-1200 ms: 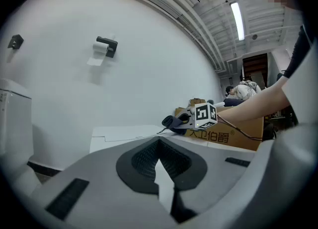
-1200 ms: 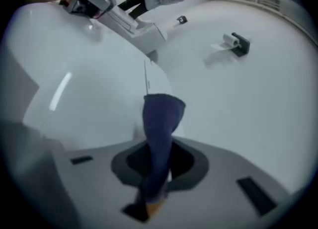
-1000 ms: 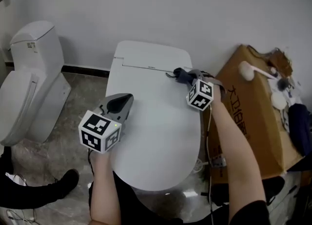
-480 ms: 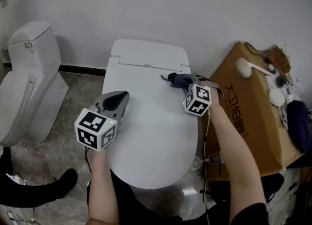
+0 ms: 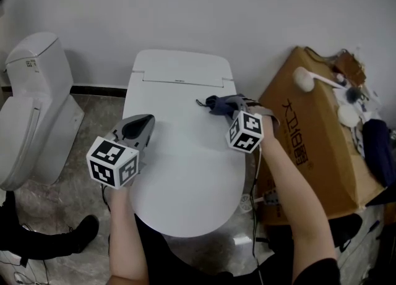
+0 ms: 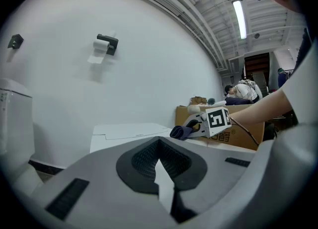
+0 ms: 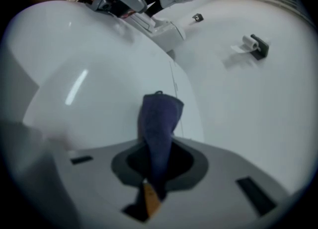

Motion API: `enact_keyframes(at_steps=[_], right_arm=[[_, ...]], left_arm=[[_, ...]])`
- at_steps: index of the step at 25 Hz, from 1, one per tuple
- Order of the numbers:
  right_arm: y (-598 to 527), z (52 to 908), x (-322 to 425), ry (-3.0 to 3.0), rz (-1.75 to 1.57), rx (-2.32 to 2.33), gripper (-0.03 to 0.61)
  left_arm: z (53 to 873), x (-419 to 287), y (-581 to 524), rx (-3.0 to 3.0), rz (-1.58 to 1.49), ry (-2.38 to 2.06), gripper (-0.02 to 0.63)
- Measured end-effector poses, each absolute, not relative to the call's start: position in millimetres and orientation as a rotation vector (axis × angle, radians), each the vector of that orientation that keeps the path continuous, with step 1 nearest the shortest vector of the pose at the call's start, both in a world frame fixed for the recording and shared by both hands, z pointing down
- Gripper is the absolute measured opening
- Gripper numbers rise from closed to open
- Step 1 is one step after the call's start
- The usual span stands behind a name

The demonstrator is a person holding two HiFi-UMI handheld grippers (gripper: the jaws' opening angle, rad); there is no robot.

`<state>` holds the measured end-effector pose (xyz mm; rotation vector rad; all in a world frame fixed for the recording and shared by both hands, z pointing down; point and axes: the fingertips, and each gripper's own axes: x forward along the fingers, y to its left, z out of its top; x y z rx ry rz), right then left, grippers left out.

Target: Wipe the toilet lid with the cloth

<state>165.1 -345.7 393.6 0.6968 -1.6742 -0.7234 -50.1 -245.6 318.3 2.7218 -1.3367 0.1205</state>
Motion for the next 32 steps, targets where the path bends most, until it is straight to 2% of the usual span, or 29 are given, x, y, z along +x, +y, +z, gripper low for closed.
enact_keyframes(at_steps=[32], right_arm=[[-258.0, 394.0, 156.3, -1.693, -0.705, 0.724, 0.066]], left_arm=[[319.3, -51.1, -247.2, 2.707, 0.126, -1.352, 0.015]])
